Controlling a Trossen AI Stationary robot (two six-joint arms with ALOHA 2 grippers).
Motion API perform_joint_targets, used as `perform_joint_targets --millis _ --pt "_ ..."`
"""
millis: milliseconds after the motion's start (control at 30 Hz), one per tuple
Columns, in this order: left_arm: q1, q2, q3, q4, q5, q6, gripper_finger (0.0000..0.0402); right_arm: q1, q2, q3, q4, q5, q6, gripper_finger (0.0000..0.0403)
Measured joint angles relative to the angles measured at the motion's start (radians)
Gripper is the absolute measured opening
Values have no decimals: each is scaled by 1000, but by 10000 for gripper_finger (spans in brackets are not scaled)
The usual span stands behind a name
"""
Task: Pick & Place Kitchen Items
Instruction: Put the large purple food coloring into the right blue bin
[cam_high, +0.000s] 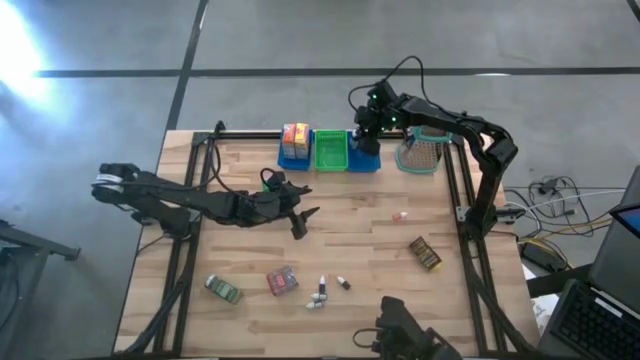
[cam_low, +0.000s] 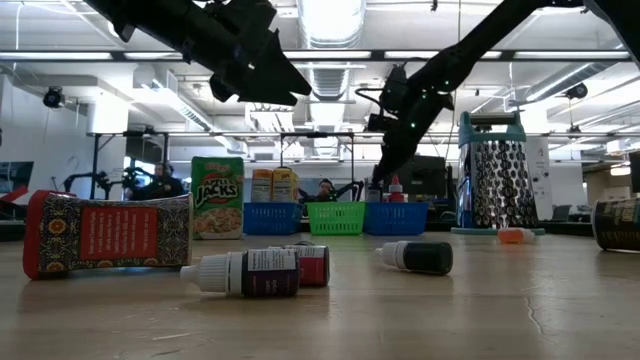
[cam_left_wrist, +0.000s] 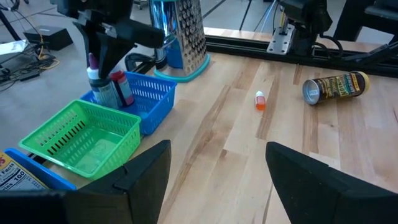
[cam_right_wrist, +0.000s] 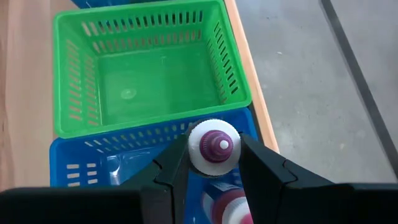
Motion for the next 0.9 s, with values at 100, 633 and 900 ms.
perform_joint_targets --millis 100,633,900 --pt "0 0 0 0 0 0 268 -7 3 -6 5 1 -2 109" --pt "3 0 0 0 0 1 268 -11 102 70 -16 4 58 155" --pt "19 0 0 -1 0 5 268 -11 44 75 -19 11 51 199"
